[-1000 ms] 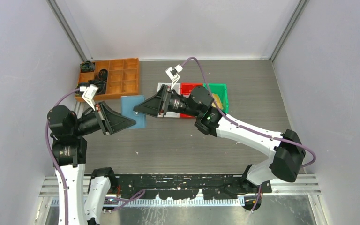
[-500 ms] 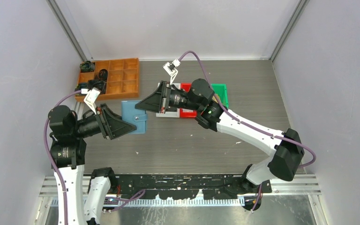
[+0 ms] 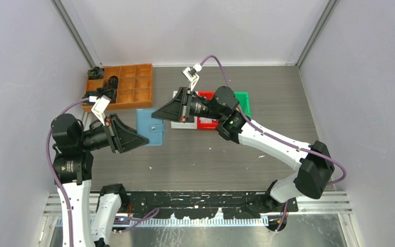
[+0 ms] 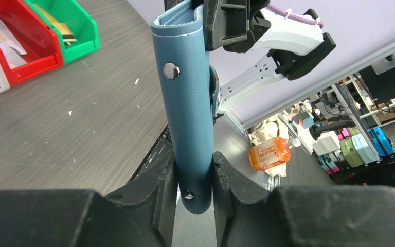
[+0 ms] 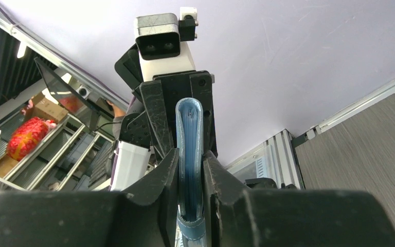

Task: Take the credit cards out of the card holder
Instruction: Pick up the card holder from the center of the board.

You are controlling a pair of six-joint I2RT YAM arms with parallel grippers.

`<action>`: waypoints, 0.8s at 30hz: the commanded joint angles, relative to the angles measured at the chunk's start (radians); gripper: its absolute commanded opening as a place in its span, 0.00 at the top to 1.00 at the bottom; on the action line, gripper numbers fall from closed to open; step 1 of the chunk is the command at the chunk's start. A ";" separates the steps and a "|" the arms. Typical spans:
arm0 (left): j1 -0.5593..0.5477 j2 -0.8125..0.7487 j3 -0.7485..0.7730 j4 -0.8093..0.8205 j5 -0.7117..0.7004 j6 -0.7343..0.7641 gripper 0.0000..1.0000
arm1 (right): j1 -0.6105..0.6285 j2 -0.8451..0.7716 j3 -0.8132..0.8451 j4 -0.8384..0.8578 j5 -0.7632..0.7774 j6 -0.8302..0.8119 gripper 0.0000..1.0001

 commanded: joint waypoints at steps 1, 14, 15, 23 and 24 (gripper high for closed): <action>-0.001 -0.006 0.037 0.054 -0.027 -0.011 0.73 | 0.010 -0.026 0.005 0.093 -0.018 0.021 0.94; -0.001 0.007 0.055 -0.203 -0.563 0.411 1.00 | 0.093 -0.103 0.183 -0.732 0.790 -0.332 0.21; -0.001 0.003 0.047 -0.199 -0.582 0.417 1.00 | 0.135 -0.102 0.198 -0.766 0.854 -0.370 0.23; -0.003 -0.003 -0.003 -0.188 -0.516 0.409 0.97 | 0.293 0.035 0.393 -0.954 1.023 -0.439 0.31; -0.003 -0.007 -0.007 -0.187 -0.516 0.413 0.98 | 0.304 0.057 0.425 -0.980 1.029 -0.433 0.33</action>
